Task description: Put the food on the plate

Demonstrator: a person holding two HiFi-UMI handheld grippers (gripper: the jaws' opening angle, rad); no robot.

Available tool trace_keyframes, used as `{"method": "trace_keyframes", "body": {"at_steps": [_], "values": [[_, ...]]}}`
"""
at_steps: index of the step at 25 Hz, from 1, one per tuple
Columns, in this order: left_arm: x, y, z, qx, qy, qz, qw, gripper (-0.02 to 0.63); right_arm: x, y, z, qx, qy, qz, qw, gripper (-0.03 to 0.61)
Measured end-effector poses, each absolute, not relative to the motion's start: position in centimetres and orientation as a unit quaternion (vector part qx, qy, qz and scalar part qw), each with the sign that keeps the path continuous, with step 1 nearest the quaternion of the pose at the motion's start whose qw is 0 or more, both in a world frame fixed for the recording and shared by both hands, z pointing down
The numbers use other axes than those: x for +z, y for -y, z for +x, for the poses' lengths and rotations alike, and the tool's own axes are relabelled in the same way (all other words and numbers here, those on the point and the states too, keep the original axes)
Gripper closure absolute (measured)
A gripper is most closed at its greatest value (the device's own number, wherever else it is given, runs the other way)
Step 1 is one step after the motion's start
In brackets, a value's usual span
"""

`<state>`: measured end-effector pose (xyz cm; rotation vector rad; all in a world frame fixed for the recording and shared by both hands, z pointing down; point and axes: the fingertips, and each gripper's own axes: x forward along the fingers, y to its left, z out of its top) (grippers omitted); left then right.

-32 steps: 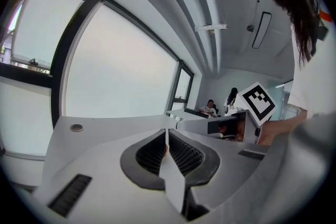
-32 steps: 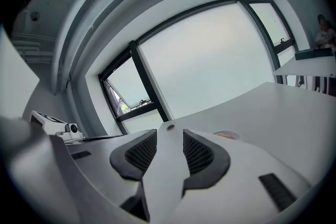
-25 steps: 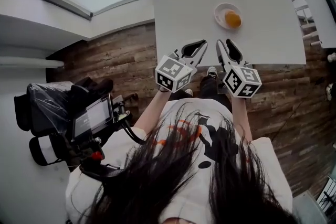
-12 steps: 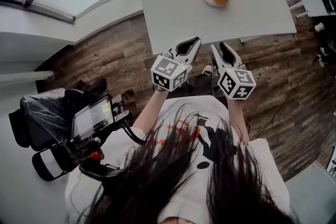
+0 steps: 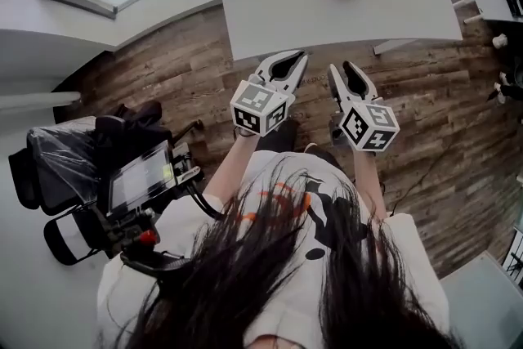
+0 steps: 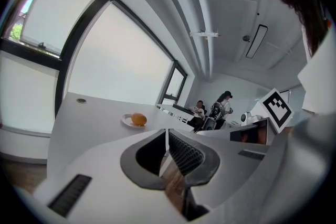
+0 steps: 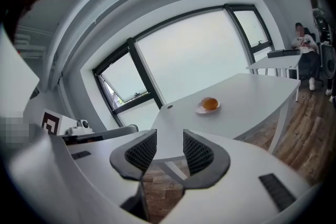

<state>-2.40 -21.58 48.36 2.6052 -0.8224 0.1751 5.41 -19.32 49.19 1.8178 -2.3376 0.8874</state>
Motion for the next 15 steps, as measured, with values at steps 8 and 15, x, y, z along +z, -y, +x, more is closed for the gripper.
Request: {"method": "trace_keyframes", "body": {"at_steps": [8,15], "values": [[47.6,14.0,2.0,0.076,0.29,0.936,0.185,0.607,48.9,11.5,8.7,0.285,0.765,0.578,0.013,0.414],[47.2,2.9,5.6,0.083,0.301,0.935,0.17,0.607,47.9,2.4,11.9,0.273,0.783,0.559,0.003,0.414]]}}
